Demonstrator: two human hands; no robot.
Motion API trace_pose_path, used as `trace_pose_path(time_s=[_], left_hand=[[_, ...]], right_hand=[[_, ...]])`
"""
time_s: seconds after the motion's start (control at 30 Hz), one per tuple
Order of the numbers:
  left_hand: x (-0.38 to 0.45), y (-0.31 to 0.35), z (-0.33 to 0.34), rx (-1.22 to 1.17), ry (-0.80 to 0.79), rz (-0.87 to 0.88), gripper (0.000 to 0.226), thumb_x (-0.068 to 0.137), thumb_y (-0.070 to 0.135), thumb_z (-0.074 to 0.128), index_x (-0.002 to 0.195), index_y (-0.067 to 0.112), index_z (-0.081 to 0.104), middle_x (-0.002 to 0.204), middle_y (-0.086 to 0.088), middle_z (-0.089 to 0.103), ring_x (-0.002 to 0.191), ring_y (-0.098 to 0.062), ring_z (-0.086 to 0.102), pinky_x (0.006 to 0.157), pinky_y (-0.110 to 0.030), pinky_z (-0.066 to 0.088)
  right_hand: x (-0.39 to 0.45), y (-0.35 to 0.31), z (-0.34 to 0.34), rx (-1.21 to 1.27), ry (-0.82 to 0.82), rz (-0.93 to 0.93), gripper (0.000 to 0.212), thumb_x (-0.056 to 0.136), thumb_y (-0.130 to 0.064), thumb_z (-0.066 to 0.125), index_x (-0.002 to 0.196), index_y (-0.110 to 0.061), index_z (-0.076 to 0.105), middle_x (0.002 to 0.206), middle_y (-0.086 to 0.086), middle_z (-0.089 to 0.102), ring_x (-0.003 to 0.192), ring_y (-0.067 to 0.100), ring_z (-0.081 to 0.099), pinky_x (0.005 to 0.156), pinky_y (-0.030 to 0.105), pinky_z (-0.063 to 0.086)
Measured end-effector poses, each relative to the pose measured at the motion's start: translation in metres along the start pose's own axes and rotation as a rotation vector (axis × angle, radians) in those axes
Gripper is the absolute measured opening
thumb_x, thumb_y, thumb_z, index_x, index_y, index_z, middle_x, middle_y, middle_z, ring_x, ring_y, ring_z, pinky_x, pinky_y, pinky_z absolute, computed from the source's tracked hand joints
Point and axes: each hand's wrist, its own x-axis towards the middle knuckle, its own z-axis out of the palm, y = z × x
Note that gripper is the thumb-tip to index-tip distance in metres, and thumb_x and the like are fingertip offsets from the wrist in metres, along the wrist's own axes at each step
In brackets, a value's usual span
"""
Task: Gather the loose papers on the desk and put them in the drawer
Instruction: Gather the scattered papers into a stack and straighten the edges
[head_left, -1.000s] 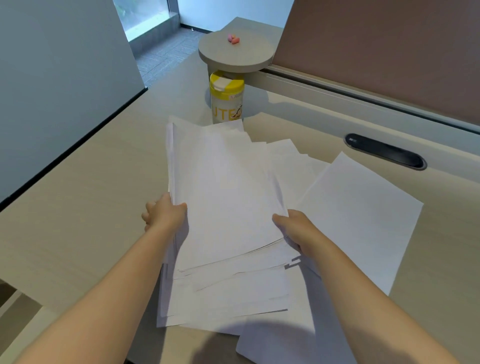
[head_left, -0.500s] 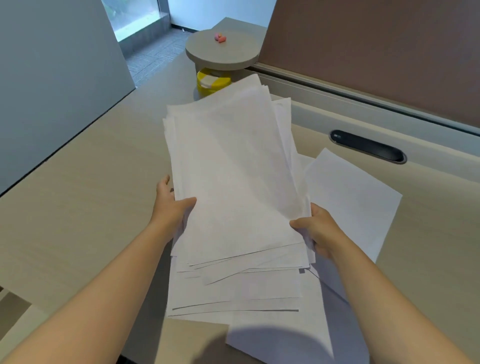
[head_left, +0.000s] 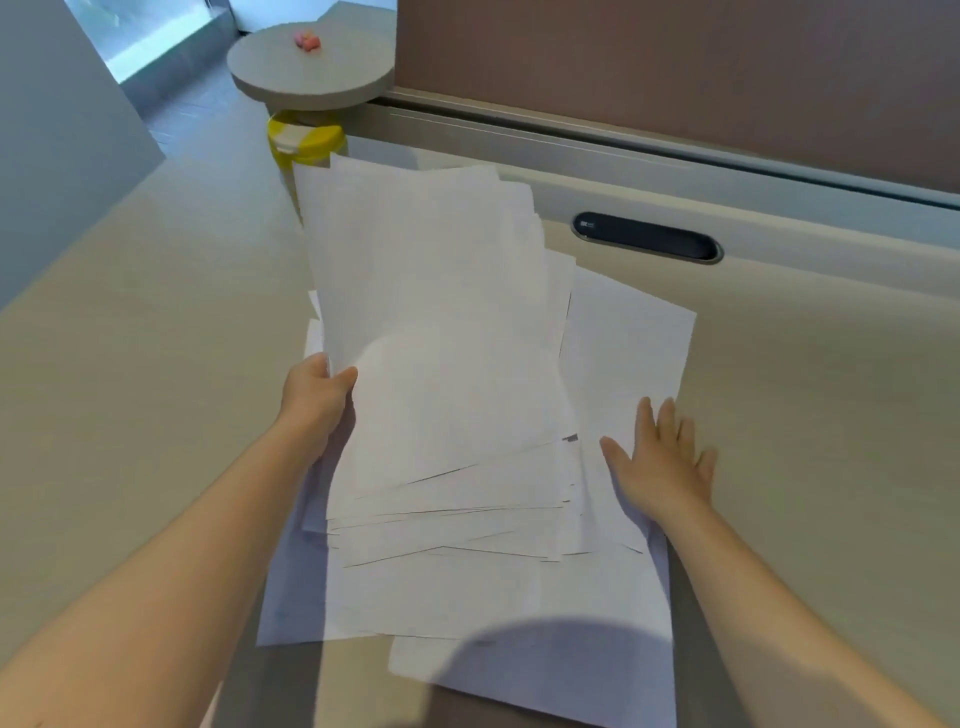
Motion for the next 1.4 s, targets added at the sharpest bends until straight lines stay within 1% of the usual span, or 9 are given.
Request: trace_pose_path(time_s=[0.2,0.33,0.47,0.57,0.93,1.1,1.2,1.3,1.4], left_hand=[[0.005,-0.007,-0.007,0.094,0.011,-0.038,0.025,0.091,0.010,0.045,0.109,-0.002,0.060,0.108,-0.021,0.062,0.097,-0.027,0.054,0.080,-0.028,0.035],[-0.001,-0.011,-0.010,0.335,0.028,-0.038,0.022,0.088,0.022,0.049,0.101,0.010,0.062,0.116,-0.020,0.059,0.117,-0.037,0.049,0.094,-0.040,0.038],[-0.007,-0.014,-0.020,0.673,-0.013,-0.031,0.059,0.088,0.037,0.051,0.141,0.020,0.032,0.153,-0.012,0.024,0.141,-0.038,0.015,0.113,-0.049,0.017],[-0.006,-0.023,-0.021,0.703,-0.102,-0.031,0.077,0.089,0.042,0.047,0.148,0.013,0.007,0.159,-0.011,0.004,0.146,-0.034,-0.003,0.117,-0.049,0.005],[0.006,-0.006,0.003,0.688,-0.280,0.158,0.081,0.089,0.032,0.050,0.148,0.013,-0.001,0.158,-0.011,0.012,0.147,-0.029,0.004,0.119,-0.043,0.012],[-0.005,-0.001,-0.002,0.622,-0.093,-0.023,0.071,0.086,0.034,0.054,0.145,0.029,0.016,0.156,-0.007,0.017,0.137,-0.036,0.020,0.109,-0.047,0.024],[-0.011,-0.002,-0.012,0.561,-0.017,-0.205,0.077,0.081,0.036,0.062,0.142,0.014,0.022,0.148,-0.014,0.022,0.130,-0.037,0.027,0.105,-0.046,0.031],[-0.018,-0.002,-0.014,0.507,-0.038,-0.288,0.080,0.080,0.034,0.065,0.139,0.001,0.021,0.144,-0.018,0.026,0.129,-0.039,0.034,0.102,-0.046,0.035],[-0.030,-0.004,-0.008,0.435,-0.082,-0.323,0.073,0.083,0.030,0.059,0.136,-0.001,0.021,0.143,-0.020,0.033,0.129,-0.040,0.038,0.100,-0.044,0.038]], right_hand=[[0.009,-0.029,-0.007,0.167,-0.109,-0.344,0.049,0.098,-0.023,0.025,0.146,-0.026,0.014,0.159,-0.003,0.000,0.146,0.018,-0.011,0.115,0.042,-0.014],[0.012,-0.039,-0.008,0.369,0.098,-0.205,0.044,0.096,-0.019,0.031,0.140,-0.015,0.032,0.157,0.006,0.018,0.146,0.023,0.004,0.118,0.041,-0.002],[0.005,-0.032,-0.004,0.235,-0.015,-0.039,0.066,0.095,-0.039,0.030,0.147,-0.009,0.003,0.158,0.012,-0.007,0.145,0.027,-0.010,0.118,0.045,-0.003],[0.002,-0.035,0.002,0.210,-0.070,-0.088,0.070,0.095,-0.043,0.026,0.146,-0.009,-0.007,0.157,0.010,-0.017,0.144,0.023,-0.018,0.116,0.045,-0.009],[0.031,-0.064,-0.007,0.296,-0.104,-0.269,0.055,0.097,-0.035,0.023,0.147,-0.024,0.003,0.159,-0.001,-0.009,0.144,0.021,-0.019,0.116,0.043,-0.013],[0.031,-0.055,-0.018,0.639,0.102,-0.080,0.038,0.088,-0.029,0.048,0.118,-0.004,0.052,0.139,0.017,0.042,0.131,0.035,0.036,0.108,0.042,0.031],[0.029,-0.048,-0.028,0.779,0.078,0.090,0.056,0.086,-0.027,0.055,0.132,0.001,0.040,0.140,0.012,0.041,0.128,0.032,0.041,0.102,0.038,0.037],[0.026,-0.047,-0.027,0.880,0.037,0.150,0.042,0.087,-0.025,0.055,0.121,-0.003,0.044,0.123,0.004,0.043,0.109,0.024,0.048,0.081,0.029,0.042],[0.017,-0.054,-0.020,1.049,-0.081,0.210,0.049,0.089,-0.026,0.050,0.128,0.001,0.041,0.127,0.011,0.051,0.118,0.031,0.050,0.098,0.037,0.039]])
